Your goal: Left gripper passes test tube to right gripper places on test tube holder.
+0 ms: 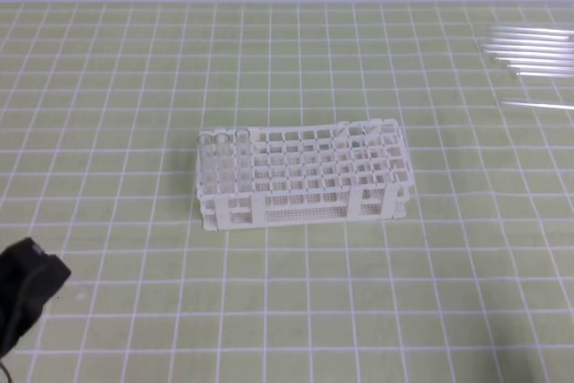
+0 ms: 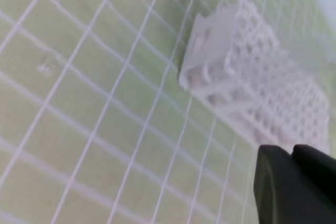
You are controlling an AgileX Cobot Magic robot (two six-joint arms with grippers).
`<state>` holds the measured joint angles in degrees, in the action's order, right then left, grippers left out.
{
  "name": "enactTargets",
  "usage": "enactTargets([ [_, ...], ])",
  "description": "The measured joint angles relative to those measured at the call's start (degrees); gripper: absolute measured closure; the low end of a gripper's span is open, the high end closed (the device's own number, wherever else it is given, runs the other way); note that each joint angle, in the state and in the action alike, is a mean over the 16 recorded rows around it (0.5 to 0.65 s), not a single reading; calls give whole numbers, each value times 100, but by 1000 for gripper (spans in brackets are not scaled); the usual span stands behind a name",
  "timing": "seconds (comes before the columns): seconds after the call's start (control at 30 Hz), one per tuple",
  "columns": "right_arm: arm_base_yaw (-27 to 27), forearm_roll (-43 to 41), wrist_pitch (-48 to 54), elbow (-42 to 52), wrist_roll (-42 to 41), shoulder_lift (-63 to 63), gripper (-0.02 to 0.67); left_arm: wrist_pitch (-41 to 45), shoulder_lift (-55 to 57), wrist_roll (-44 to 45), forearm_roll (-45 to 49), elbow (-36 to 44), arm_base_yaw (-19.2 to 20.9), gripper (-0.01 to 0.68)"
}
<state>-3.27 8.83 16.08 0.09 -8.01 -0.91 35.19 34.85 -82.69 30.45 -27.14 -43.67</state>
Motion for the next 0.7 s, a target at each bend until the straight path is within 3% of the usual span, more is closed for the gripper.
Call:
enactTargets([
  [0.17,0,0,-3,0,0,0,666,-1434,-372,1702,-722,470,1199,661],
  [0.37,0,0,-3,0,0,0,666,-2562,-1186,4636,-1293,1116,2333,672],
  [0.53,0,0,-3,0,0,0,666,-2819,-2087,6666,-1792,1635,3098,674],
  [0.7,0,0,-3,0,0,0,666,-2573,-2859,7581,-2044,2089,3620,674],
])
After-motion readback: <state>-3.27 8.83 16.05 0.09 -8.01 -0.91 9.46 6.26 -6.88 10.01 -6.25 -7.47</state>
